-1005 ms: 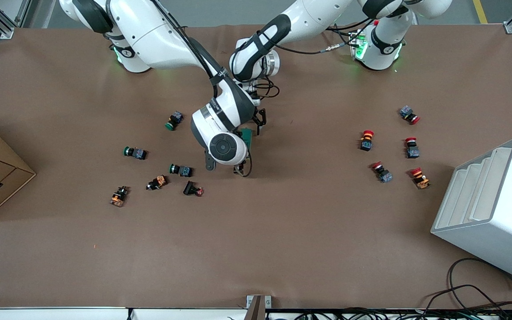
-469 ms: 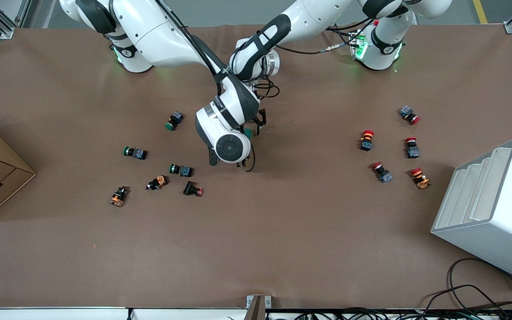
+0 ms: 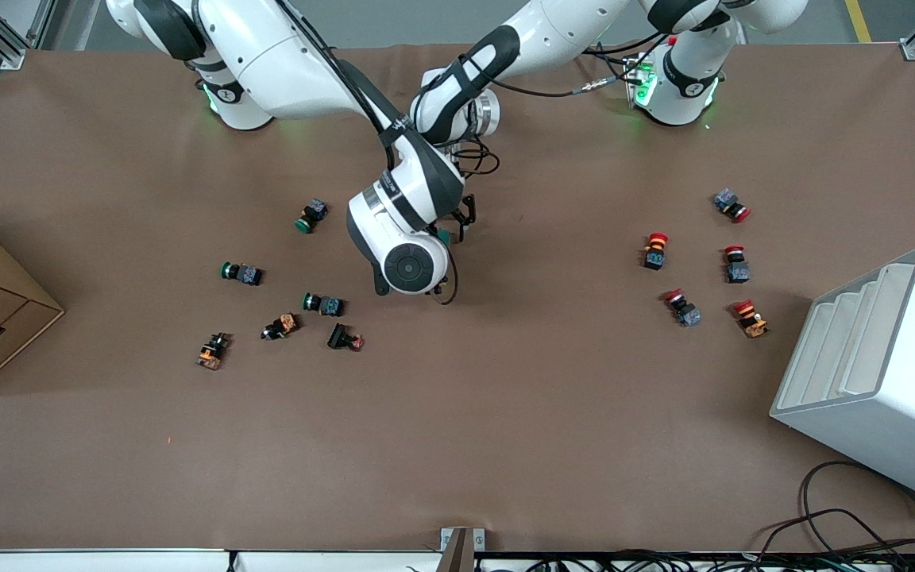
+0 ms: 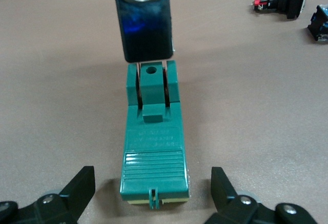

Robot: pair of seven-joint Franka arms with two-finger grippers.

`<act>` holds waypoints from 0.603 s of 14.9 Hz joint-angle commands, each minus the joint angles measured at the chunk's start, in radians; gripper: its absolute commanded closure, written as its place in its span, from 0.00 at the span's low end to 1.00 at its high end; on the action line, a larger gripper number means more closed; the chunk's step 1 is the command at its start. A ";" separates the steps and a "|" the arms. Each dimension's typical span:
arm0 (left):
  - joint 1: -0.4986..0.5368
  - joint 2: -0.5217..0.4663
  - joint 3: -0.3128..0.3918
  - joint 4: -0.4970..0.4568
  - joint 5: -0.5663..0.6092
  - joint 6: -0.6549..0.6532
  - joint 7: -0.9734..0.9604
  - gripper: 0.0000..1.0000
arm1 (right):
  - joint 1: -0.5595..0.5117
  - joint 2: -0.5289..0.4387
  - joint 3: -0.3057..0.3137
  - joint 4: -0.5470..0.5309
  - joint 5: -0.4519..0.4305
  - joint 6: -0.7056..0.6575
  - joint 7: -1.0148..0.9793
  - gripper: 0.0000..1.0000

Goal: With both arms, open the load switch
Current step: 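Push the black lever down onto the switch body with the right gripper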

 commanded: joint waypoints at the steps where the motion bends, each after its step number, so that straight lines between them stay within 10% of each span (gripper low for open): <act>1: -0.007 0.007 0.008 0.012 0.024 -0.003 -0.017 0.00 | 0.003 0.008 0.003 0.017 0.027 -0.083 -0.054 0.00; 9: -0.005 0.007 0.008 0.012 0.024 -0.003 -0.015 0.00 | 0.006 0.008 0.017 0.012 0.066 -0.120 -0.076 0.00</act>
